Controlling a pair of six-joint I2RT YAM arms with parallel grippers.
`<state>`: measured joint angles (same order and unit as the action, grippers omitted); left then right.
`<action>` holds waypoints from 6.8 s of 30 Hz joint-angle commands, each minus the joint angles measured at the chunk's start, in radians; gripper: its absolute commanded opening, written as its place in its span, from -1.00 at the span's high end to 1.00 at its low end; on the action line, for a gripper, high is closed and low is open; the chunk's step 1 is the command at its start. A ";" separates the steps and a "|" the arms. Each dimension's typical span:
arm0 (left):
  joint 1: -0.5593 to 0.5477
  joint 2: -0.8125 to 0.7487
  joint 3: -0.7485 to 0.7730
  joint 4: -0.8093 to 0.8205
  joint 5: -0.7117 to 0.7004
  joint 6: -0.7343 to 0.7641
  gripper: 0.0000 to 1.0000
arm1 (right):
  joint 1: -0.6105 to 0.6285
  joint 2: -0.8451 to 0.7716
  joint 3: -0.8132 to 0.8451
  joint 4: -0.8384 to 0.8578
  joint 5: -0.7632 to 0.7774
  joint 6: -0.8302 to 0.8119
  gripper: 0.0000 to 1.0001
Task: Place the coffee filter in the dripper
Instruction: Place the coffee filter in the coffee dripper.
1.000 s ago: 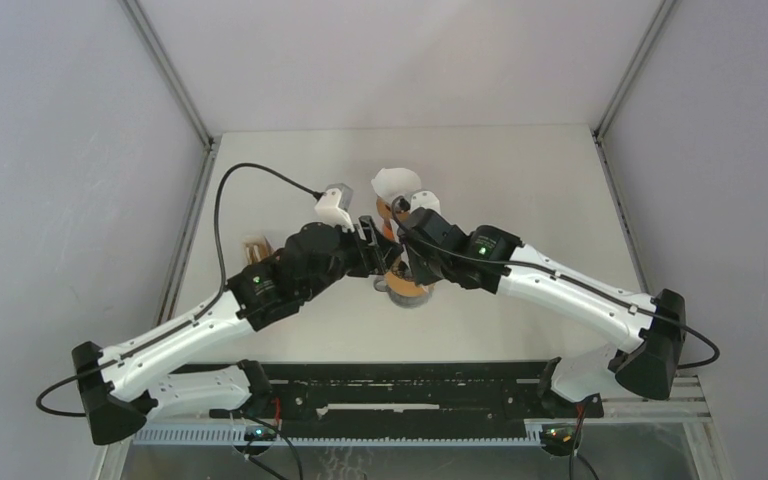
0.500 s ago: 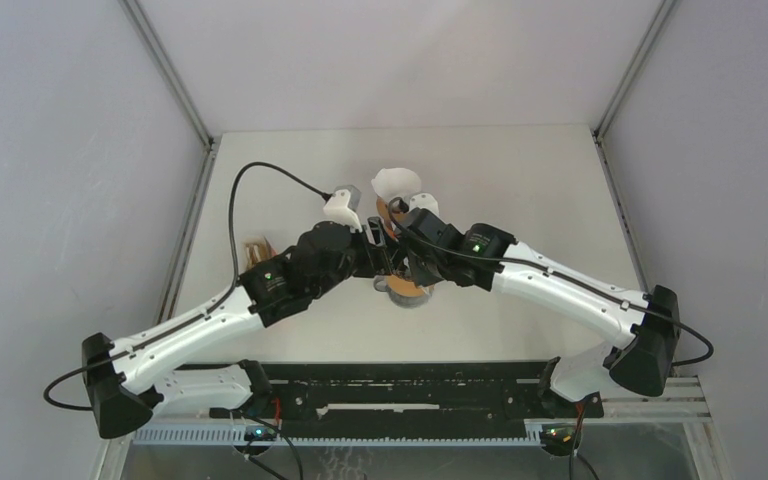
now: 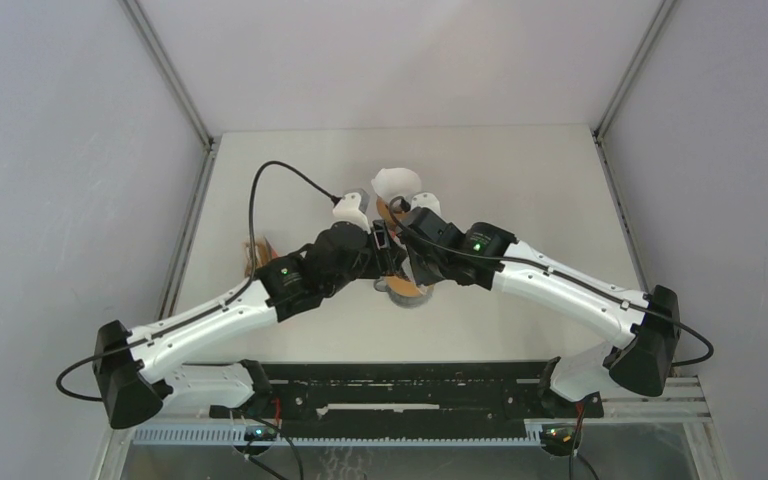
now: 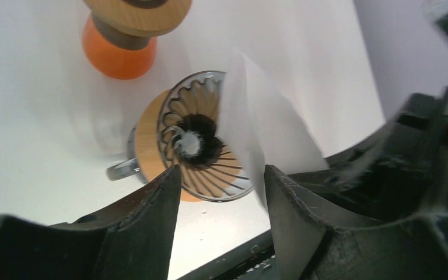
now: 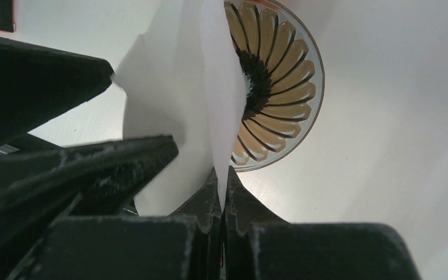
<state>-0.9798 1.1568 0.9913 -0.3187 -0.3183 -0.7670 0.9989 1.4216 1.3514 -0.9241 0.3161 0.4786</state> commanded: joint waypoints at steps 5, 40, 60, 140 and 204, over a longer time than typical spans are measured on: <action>-0.007 0.027 0.058 -0.098 -0.082 0.052 -0.12 | -0.018 -0.016 0.047 0.000 -0.005 0.017 1.00; 0.003 0.137 0.136 -0.107 -0.083 0.048 -0.38 | -0.061 0.014 0.068 0.012 -0.077 0.028 1.00; 0.007 0.195 0.233 -0.256 -0.101 0.154 -0.18 | -0.105 0.010 0.061 -0.010 -0.080 0.022 0.85; 0.078 0.231 0.157 -0.258 0.022 0.200 -0.17 | -0.325 0.137 -0.040 0.161 -0.287 -0.111 -0.48; 0.084 0.237 0.153 -0.242 0.041 0.196 -0.18 | -0.405 0.069 -0.156 0.271 -0.349 -0.153 -0.54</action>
<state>-0.9043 1.4250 1.1576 -0.5865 -0.2829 -0.5606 0.5957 1.4685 1.1736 -0.6830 -0.0643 0.3443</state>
